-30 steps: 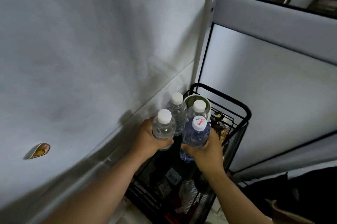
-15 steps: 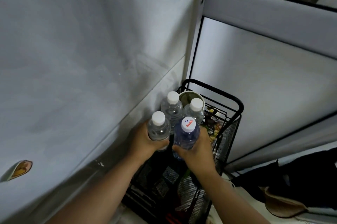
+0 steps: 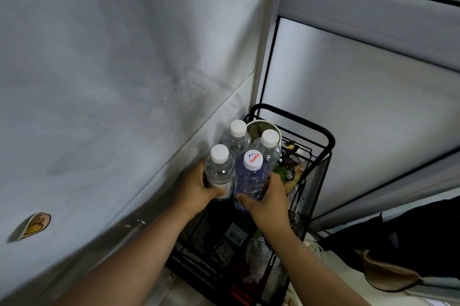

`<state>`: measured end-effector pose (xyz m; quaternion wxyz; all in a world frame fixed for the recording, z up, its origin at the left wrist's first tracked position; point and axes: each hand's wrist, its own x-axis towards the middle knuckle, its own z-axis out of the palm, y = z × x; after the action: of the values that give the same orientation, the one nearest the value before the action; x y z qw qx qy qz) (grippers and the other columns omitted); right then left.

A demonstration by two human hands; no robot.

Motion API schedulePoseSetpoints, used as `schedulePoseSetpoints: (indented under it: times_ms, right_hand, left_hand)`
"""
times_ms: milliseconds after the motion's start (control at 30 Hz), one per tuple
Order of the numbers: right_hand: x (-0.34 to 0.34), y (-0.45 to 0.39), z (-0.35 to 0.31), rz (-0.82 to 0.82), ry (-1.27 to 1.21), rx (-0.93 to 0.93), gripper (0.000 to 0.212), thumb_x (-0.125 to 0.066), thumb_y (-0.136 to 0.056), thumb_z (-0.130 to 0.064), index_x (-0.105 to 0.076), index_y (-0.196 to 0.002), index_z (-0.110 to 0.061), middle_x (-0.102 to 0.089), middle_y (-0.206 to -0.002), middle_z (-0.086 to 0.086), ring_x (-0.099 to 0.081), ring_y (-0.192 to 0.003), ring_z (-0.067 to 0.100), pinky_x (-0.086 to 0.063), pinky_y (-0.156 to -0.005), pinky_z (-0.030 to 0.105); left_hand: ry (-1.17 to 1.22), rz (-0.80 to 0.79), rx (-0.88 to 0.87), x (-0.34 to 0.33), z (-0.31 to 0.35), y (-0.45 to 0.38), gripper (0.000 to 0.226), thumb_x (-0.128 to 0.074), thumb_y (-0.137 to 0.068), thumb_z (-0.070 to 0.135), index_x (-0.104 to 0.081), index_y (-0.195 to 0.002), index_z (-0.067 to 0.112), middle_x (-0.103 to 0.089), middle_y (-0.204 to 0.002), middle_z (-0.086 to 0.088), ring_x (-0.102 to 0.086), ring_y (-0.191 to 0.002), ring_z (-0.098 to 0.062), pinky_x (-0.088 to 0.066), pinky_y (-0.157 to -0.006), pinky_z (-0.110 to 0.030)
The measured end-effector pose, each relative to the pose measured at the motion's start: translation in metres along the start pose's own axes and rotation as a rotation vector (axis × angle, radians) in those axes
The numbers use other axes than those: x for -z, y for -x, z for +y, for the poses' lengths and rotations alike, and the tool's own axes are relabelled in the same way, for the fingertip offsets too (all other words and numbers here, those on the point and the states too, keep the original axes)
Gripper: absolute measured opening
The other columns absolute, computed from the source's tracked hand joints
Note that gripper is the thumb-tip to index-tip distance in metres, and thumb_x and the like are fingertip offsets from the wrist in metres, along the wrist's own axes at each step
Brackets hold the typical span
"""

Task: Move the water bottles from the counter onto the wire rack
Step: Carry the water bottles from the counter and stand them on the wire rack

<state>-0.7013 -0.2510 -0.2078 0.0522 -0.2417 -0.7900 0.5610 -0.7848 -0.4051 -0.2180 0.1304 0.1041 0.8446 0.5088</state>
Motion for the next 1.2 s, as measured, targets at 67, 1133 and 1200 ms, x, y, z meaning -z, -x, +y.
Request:
schedulePoseSetpoints:
  times_ms: [67,1133,1200]
  right_hand:
    - [-0.001,0.000,-0.002,0.004,0.003,-0.010,0.062,-0.083,-0.061,-0.016,-0.042,-0.105,-0.029,-0.055,-0.116,0.006,-0.057,-0.103,0.020,-0.053,-0.090,0.038]
    - [0.050,0.180,-0.015,-0.888,0.583,0.703,0.012,-0.051,-0.090,-0.027,-0.049,-0.078,-0.025,-0.058,-0.063,-0.002,-0.057,-0.059,0.014,-0.045,-0.055,0.028]
    - [0.044,0.217,-0.009,-0.982,0.610,0.775,0.006,-0.050,-0.089,-0.026,-0.049,-0.084,-0.024,-0.062,-0.072,0.000,-0.061,-0.068,0.019,-0.047,-0.062,0.032]
  left_hand:
    - [0.001,-0.003,0.002,0.001,0.001,0.000,0.070,-0.084,-0.048,0.023,-0.053,-0.103,0.054,-0.067,-0.114,0.010,-0.062,-0.108,-0.009,-0.049,-0.097,-0.046]
    - [-0.325,0.555,0.750,-0.051,0.064,0.401,0.005,-0.055,-0.086,0.039,-0.057,-0.087,0.034,-0.065,-0.071,0.007,-0.060,-0.065,-0.009,-0.045,-0.059,-0.019]
    - [-0.301,0.611,0.837,-0.066,0.063,0.456,0.003,-0.054,-0.087,0.037,-0.055,-0.086,0.035,-0.061,-0.067,0.007,-0.055,-0.060,-0.005,-0.035,-0.050,-0.010]
